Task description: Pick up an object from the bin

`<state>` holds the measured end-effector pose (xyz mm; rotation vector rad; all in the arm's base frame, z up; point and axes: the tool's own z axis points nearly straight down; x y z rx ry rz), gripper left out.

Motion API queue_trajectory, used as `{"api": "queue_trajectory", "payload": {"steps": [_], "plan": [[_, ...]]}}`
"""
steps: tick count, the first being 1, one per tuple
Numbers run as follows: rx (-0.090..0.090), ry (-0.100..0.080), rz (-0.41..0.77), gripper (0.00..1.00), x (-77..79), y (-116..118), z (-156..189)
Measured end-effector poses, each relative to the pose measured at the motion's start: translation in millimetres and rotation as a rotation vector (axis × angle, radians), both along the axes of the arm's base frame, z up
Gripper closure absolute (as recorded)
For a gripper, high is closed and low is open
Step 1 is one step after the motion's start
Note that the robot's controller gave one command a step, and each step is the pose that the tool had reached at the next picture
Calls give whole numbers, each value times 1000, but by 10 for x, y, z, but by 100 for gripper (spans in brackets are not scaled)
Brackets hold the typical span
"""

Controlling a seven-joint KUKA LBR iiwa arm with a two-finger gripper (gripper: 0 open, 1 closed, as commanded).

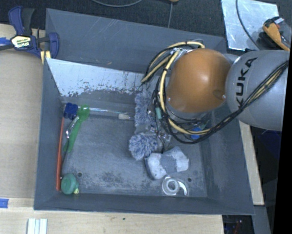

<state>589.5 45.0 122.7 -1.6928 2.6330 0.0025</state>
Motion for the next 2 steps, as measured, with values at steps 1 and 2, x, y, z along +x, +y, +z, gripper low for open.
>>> {"api": "queue_trajectory", "payload": {"steps": [1, 2], "plan": [[1, -5, -2, 100, 12, 1, 140], [1, 2, -3, 100, -5, 2, 289]]}}
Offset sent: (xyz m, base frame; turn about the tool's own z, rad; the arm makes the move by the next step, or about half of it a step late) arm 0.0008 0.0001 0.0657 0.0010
